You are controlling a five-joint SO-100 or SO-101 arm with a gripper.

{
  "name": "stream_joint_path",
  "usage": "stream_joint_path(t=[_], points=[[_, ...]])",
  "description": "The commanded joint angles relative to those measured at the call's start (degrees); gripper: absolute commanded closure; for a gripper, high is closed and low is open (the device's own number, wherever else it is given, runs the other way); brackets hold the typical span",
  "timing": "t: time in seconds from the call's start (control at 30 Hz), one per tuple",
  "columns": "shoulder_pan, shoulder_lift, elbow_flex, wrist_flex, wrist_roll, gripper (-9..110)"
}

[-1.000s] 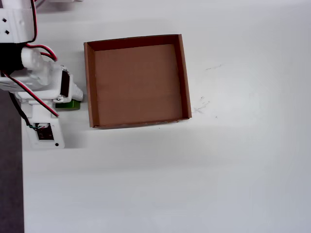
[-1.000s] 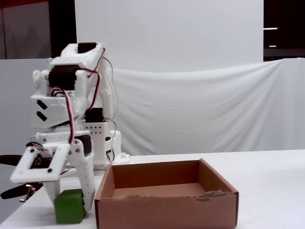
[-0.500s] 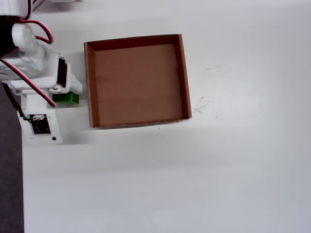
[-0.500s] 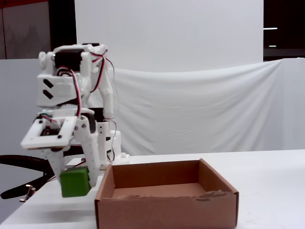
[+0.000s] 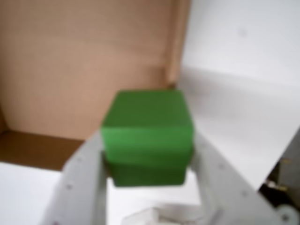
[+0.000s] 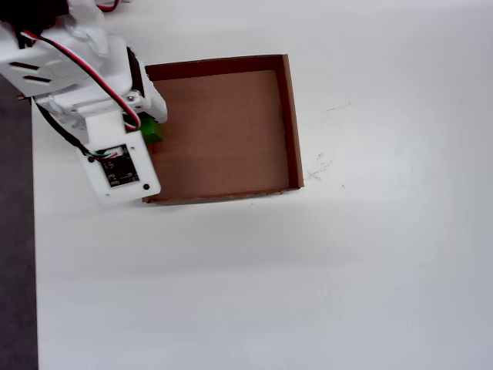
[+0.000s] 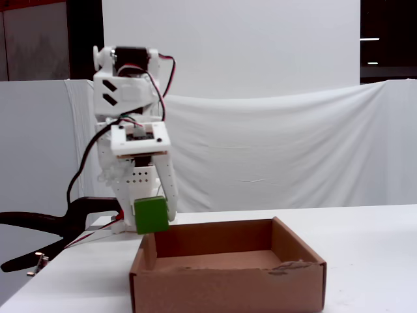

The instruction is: Grasp a green cube and put it in a box.

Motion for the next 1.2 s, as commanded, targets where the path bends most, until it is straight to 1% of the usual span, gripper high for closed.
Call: stream_joint_path(t=[0.0, 0.27, 0.3, 0.37, 0.5, 0.87, 1.17], points=[[-2.5, 1.3, -2.1, -0.9, -0.5, 86], [-7.6, 0.4, 0.7, -3.3, -1.2, 85], [-8.0, -0.4, 3.2, -8.0, -5.4, 85], [-8.3, -0.9, 3.8, -9.8, -6.7, 85], [-9.0, -1.6, 3.3, -8.8, -9.6, 85], [-12.7, -2.7, 5.7, -11.4, -9.8, 84], [-13.5, -2.5, 9.3, -14.3, -9.8, 83]])
